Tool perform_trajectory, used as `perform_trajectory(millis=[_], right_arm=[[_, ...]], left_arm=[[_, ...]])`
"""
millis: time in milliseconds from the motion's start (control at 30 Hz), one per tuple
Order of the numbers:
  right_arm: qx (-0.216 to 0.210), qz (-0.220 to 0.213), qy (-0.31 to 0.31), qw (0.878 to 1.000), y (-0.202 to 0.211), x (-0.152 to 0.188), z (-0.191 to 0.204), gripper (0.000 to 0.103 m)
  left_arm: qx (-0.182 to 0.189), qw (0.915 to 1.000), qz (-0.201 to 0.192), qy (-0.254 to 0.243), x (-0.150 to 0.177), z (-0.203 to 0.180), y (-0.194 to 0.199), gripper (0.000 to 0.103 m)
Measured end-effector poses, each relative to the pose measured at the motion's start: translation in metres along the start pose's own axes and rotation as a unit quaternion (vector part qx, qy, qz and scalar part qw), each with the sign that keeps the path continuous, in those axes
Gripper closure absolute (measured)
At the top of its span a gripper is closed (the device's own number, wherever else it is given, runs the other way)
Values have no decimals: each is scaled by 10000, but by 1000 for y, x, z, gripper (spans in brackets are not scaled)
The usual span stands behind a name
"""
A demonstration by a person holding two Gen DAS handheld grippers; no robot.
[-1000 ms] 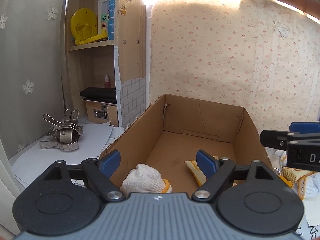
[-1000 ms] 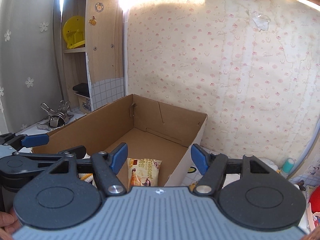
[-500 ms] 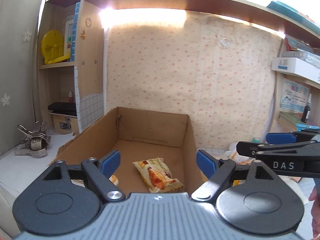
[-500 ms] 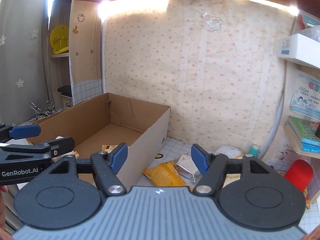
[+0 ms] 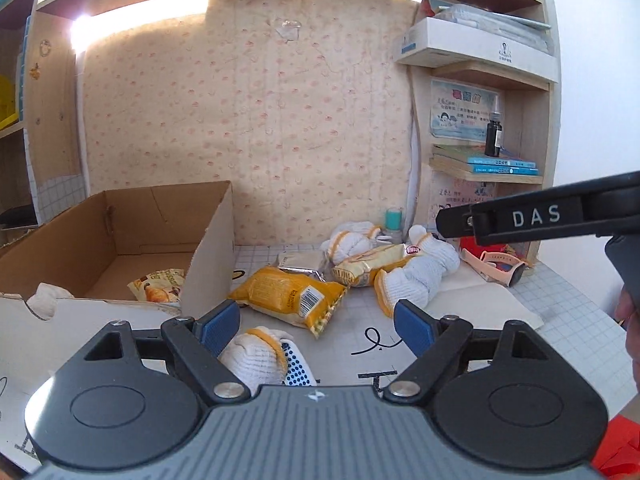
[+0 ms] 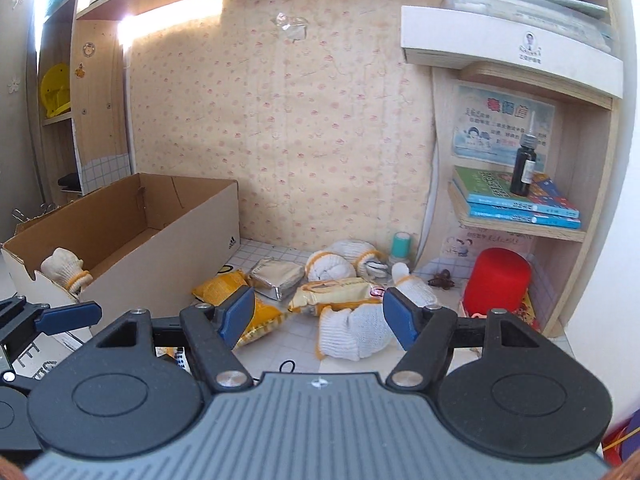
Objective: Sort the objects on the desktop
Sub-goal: 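Move both tools back over the desk toward the remaining gloves, then grasp a white glove with the left tool while the right tool grasps another glove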
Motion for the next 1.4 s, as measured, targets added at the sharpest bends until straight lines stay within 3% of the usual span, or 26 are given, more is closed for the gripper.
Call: perform_trajectory(millis=[200,600,833,1100,1133,1200,1267,1400], right_arm=[[76,46,-295,9995,2,13,-25,34],[96,226,-301,9992,-11,26,-29,33],[135,485,-223,9985,-31,38,-27,33],[123,504,-220,9984,-37,40,-26,29],[121,519,-219,9983,-39,40,-25,29],[102,546,-226,9982,-42,42,-24,29],[84,589,-228,9980,-46,43,-23,29],[54,611,-191,9979,-49,44,-20,29]], left_arm=[[-168,9996,-23,-215,12,-3,-15,16],[-453,9985,302,-54,30,21,-51,15],[-564,9968,529,-220,34,21,-67,3],[-732,9944,653,-387,42,23,-77,1],[-703,9949,626,-353,42,23,-76,5],[-643,9959,538,-345,39,21,-74,22],[-626,9960,516,-385,37,17,-72,45],[-708,9958,523,-270,35,15,-71,51]])
Point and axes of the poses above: each gripper's, at about its wrist camera, not at the fingertips, and y roughly against the way its jaws point, z to its left, x to its underside, the point moved 8 cm from there along -y, roughly the way its jaws point, and after that the axes turned 8 degrees about x, right-handed, at the moved point
